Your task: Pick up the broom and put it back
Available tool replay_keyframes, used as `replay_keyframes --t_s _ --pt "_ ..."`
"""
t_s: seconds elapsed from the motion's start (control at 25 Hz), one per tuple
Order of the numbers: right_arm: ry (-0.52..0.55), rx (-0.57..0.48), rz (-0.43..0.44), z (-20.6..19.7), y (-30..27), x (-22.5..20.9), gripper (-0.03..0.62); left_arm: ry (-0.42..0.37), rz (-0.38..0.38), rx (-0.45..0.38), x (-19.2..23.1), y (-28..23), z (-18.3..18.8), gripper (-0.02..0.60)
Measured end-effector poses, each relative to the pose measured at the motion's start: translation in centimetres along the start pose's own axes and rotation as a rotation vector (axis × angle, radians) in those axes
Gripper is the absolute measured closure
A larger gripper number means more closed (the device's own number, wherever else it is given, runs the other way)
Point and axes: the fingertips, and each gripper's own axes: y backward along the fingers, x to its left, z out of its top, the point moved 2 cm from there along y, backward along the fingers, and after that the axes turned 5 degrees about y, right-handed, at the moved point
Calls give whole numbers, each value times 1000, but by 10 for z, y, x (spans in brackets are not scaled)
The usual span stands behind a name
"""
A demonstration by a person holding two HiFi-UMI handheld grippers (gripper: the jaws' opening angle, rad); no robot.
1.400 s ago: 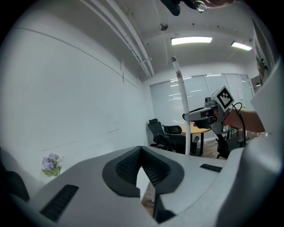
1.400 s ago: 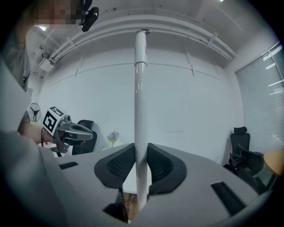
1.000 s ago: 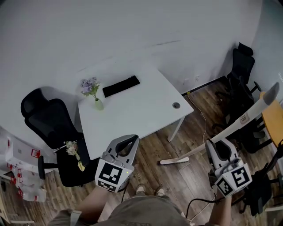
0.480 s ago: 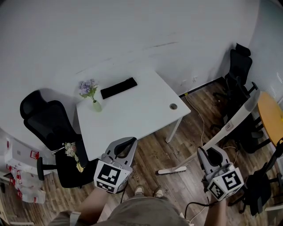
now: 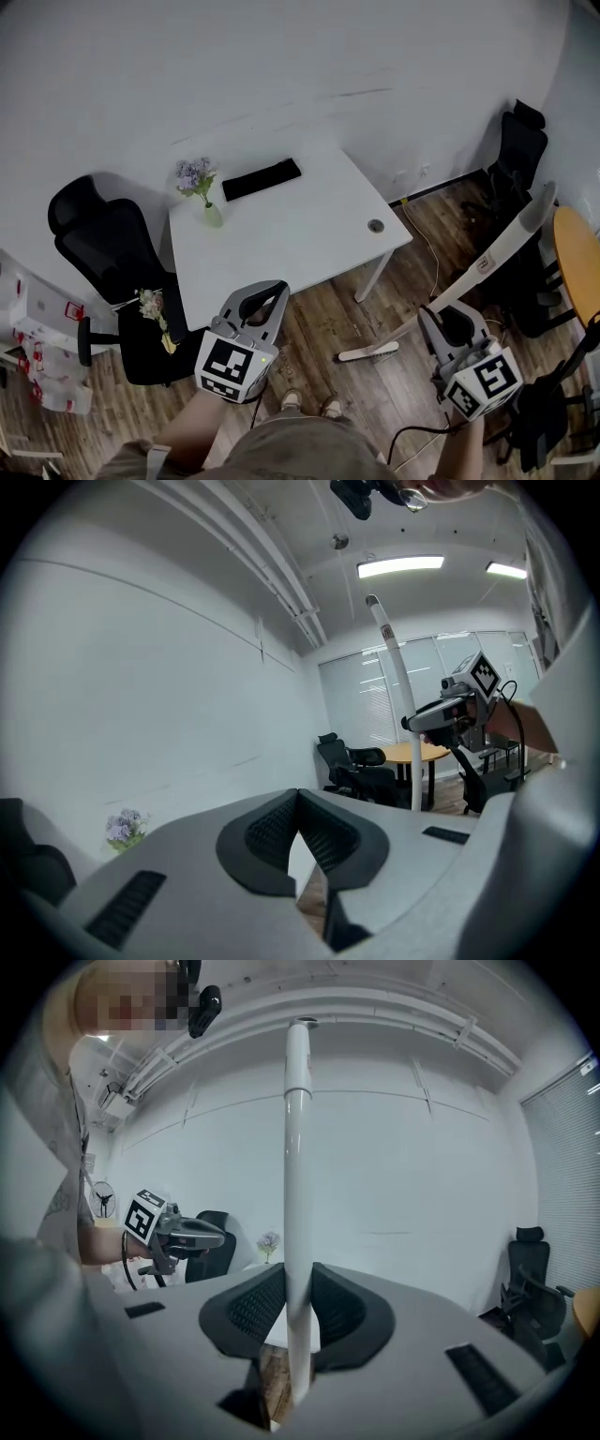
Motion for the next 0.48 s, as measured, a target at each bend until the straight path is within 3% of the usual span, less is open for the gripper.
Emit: replay_keyframes --t_s 0.2,0.48 --pt "24 32 91 -9 -30 2 490 6 46 26 10 0 -10 566" --pt "11 108 247 -48 -89 26 490 55 127 132 29 7 -56 566"
